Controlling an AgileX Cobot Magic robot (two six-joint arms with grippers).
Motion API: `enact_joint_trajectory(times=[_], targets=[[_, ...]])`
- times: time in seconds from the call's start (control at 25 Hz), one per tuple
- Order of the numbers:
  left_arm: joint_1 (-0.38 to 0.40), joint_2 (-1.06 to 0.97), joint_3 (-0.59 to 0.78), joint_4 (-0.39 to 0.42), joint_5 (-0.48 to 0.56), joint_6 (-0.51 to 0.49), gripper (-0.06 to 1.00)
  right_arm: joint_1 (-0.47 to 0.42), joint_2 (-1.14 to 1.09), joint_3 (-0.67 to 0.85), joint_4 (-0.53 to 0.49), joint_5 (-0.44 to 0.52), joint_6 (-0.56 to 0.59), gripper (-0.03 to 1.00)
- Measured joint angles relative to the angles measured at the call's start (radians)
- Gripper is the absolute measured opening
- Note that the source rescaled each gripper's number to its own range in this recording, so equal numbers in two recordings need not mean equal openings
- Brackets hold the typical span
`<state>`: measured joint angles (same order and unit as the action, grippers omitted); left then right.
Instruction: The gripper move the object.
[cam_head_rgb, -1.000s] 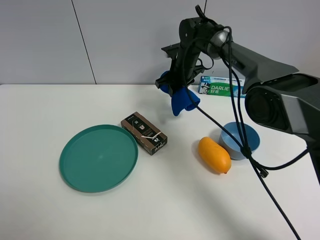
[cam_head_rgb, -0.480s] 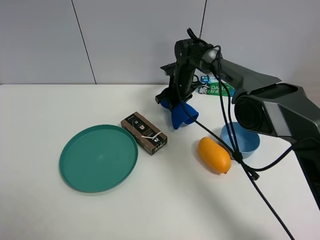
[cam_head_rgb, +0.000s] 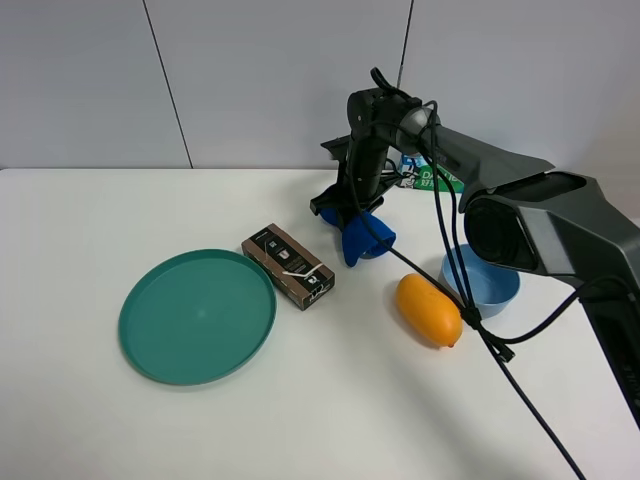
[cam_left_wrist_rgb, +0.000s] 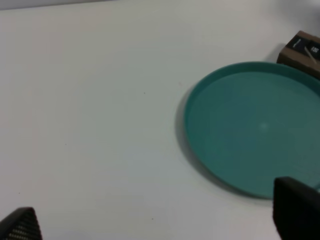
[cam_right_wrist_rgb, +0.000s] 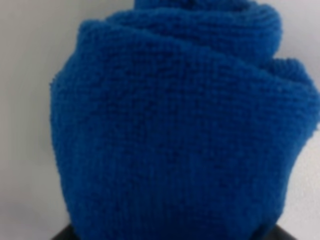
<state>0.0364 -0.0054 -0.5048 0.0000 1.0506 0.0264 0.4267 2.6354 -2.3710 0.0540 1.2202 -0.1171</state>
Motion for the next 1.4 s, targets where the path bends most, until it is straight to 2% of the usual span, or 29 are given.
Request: enact_joint_trajectory(times=[0.04, 0.12, 0.16, 0.24, 0.28, 0.4, 0.68, 0.92, 1.12, 1.4], targets=[[0.000, 0.000, 0.000, 0.000, 0.000, 0.000, 1.00, 0.000, 0.000, 0.000, 0.000, 0.000, 0.001, 0.19], [0.000, 0.000, 0.000, 0.000, 0.000, 0.000, 1.00, 0.000, -0.001, 0.000, 0.001, 0.000, 0.015, 0.59], [0.000, 0.000, 0.000, 0.000, 0.000, 0.000, 1.00, 0.000, -0.004, 0.000, 0.001, 0.000, 0.031, 0.76], [0.000, 0.000, 0.000, 0.000, 0.000, 0.000, 1.00, 0.000, -0.013, 0.000, 0.001, 0.000, 0.046, 0.91], [0.000, 0.000, 0.000, 0.000, 0.000, 0.000, 1.00, 0.000, -0.018, 0.000, 0.001, 0.000, 0.046, 0.94], [0.000, 0.000, 0.000, 0.000, 0.000, 0.000, 1.00, 0.000, -0.032, 0.000, 0.012, 0.000, 0.046, 0.99], [0.000, 0.000, 0.000, 0.000, 0.000, 0.000, 1.00, 0.000, -0.159, 0.000, 0.114, 0.002, 0.042, 1.00], [0.000, 0.000, 0.000, 0.000, 0.000, 0.000, 1.00, 0.030, -0.350, 0.000, 0.118, 0.003, -0.003, 1.00], [0.000, 0.000, 0.000, 0.000, 0.000, 0.000, 1.00, 0.032, -0.474, 0.000, 0.029, 0.004, -0.002, 1.00], [0.000, 0.000, 0.000, 0.000, 0.000, 0.000, 1.00, 0.025, -0.609, 0.000, -0.171, 0.005, 0.023, 1.00]])
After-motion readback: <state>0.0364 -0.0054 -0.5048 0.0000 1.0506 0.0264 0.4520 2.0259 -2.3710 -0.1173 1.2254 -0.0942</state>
